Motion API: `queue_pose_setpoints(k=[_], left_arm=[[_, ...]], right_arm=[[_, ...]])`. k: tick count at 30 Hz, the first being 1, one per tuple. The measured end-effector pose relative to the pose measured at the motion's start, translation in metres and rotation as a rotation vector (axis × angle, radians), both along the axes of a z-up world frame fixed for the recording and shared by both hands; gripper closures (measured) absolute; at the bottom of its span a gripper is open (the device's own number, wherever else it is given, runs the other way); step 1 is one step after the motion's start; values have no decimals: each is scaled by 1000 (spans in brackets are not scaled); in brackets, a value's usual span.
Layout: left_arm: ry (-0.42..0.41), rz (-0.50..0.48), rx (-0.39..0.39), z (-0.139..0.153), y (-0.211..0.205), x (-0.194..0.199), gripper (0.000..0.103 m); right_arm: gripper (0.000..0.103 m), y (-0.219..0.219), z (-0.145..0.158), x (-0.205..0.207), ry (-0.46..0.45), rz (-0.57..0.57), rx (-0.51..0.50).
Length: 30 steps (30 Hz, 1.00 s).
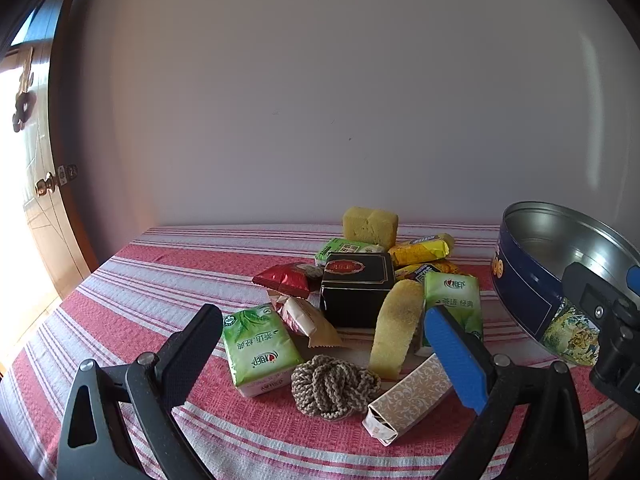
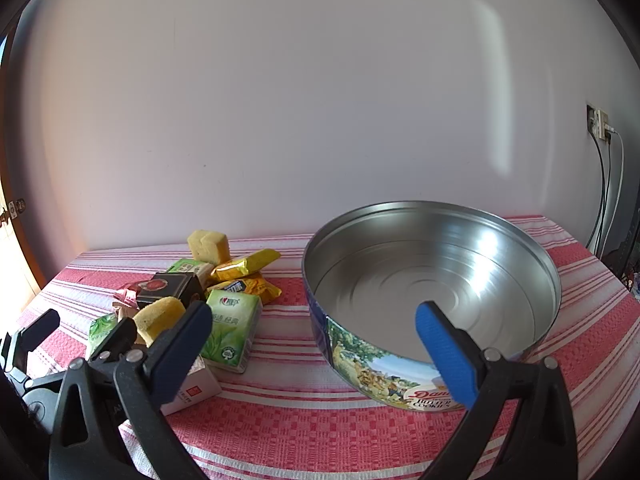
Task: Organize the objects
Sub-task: 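Move both grippers toward the pile of items beside the tin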
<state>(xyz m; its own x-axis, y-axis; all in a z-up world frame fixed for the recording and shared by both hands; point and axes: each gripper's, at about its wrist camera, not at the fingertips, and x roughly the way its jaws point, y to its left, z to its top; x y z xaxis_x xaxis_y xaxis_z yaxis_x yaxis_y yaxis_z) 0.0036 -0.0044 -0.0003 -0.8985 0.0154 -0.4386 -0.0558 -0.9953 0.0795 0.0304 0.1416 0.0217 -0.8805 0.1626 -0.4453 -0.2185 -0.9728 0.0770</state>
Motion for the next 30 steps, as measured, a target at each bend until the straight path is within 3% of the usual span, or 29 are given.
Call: queue_pose_setpoints(k=[15, 18, 24, 30], left_arm=[[13, 51, -17, 5, -38, -6, 1], [1, 90, 19, 6, -59, -12, 1], [-33, 168, 113, 7, -101, -22, 1], [-122, 195, 188, -1, -115, -30, 1]], right_arm=[[0, -4, -1, 0, 4, 20, 6], [0, -5, -2, 0, 1, 41, -6], [12, -17, -7, -3, -29, 123, -9], [7, -38, -20, -20, -138, 286, -139]])
